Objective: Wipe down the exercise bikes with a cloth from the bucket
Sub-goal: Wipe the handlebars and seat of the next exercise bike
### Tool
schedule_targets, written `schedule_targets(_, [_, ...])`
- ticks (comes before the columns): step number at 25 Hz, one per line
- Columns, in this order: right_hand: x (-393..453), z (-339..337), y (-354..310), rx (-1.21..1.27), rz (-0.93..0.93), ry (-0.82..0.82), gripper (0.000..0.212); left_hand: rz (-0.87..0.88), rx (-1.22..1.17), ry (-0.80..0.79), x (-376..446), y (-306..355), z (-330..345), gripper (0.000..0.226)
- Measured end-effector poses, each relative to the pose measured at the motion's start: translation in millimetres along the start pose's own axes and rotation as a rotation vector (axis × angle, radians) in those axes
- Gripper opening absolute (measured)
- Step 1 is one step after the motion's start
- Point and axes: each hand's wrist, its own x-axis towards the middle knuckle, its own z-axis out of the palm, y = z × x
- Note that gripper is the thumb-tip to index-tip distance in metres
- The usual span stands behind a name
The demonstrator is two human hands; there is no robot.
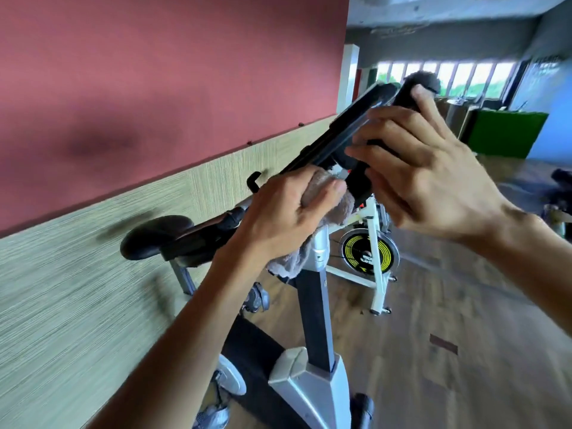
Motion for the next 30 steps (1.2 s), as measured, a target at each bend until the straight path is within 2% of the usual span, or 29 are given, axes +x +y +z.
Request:
schedule_targets(6, [4,-9,7,0.113,0.017,-0.034,0.032,0.069,-0.066,0.034,22,14,13,0.046])
schedule_targets(11, [4,-5,-9,0.027,0.050,-0.062,0.029,0.126,-0.040,-0.055,8,-22,0,0.048])
schedule_targets(15, [15,-1,-26,-0.026,0.098,-0.076,0.027,0.251,0.005,-0.065,25,-13,5,0.049])
schedule_targets(18, [15,-5,-29,-0.038,0.135,-0.117,0.028,0.232,0.049,-0.064,8,-19,-2,0.048])
schedule_targets(23, [19,-2,-49,-0.104,0.271,-0.136,0.027,0.098,0.179,-0.169,-9,-61,-33,0.046])
schedule_targets(28, [20,6,-62,-0.147,0.288,-0.161,0.032,0.157,0.024,-0.117,15,-32,-6,0.041])
schedule_targets(30, [21,7,-64,-0.135,0.281,-0.181,0.033,0.145,0.048,-0.095,9,-41,-12,0.043])
